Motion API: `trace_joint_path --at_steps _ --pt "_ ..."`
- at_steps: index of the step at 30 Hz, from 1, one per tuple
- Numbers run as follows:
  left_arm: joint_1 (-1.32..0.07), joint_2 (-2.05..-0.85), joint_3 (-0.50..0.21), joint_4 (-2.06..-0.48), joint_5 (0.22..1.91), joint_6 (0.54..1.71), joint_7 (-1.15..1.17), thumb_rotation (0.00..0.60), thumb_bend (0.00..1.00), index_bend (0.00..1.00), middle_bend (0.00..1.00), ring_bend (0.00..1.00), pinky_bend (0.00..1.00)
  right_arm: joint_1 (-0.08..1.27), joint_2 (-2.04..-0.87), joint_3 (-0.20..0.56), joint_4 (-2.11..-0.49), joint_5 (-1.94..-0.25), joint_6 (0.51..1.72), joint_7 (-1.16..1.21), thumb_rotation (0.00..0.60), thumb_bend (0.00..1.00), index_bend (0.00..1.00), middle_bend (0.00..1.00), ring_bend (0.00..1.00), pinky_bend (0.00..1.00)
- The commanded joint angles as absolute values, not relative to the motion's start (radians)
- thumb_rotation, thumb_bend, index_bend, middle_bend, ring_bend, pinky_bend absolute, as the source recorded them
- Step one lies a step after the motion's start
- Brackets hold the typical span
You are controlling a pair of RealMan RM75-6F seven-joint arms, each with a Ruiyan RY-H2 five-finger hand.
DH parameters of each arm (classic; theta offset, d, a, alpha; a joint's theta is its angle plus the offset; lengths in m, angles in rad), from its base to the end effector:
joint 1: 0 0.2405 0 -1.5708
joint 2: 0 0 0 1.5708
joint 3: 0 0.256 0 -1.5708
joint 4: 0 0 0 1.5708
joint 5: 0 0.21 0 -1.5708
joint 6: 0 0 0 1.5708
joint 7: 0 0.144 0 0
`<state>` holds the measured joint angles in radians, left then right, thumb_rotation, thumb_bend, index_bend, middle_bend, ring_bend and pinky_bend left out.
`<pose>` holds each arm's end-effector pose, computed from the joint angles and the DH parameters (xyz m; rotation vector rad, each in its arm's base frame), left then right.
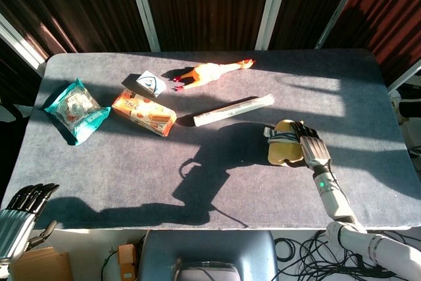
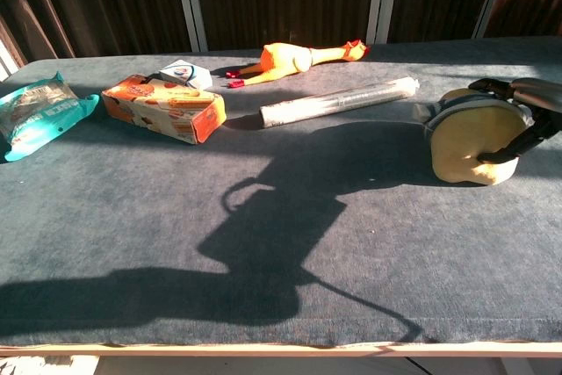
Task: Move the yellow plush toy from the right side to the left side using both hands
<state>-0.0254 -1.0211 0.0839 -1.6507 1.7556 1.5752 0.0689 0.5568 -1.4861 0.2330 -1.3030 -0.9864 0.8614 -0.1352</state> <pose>-0.2921 0.1312 0.1661 -1.6241 -0.7843 -0.8756 -0.2709 -0.3484 0.0263 1.4966 -1.2644 0.7701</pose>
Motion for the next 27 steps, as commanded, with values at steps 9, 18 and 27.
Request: trace_joint_path --at_steps 9,18,27 --pt "-0.027 -1.022 0.084 -1.651 1.759 1.577 0.070 0.600 0.31 0.16 0.17 0.15 0.18 0.556 -1.477 0.222 -1.302 -0.997 0.878 -0.127 0.600 0.13 0.00 0.00 0.00 0.03" --pt "-0.028 -1.020 0.083 -1.651 1.756 1.575 0.064 0.600 0.31 0.16 0.17 0.15 0.18 0.571 -1.541 0.212 -1.192 -1.006 0.887 -0.140 0.600 0.13 0.00 0.00 0.00 0.26" --pt "-0.025 -1.015 0.085 -1.650 1.762 1.585 0.052 0.600 0.31 0.16 0.17 0.15 0.18 0.574 -1.696 0.207 -0.933 -1.143 1.014 -0.025 0.600 0.40 0.68 0.51 0.60 0.90"
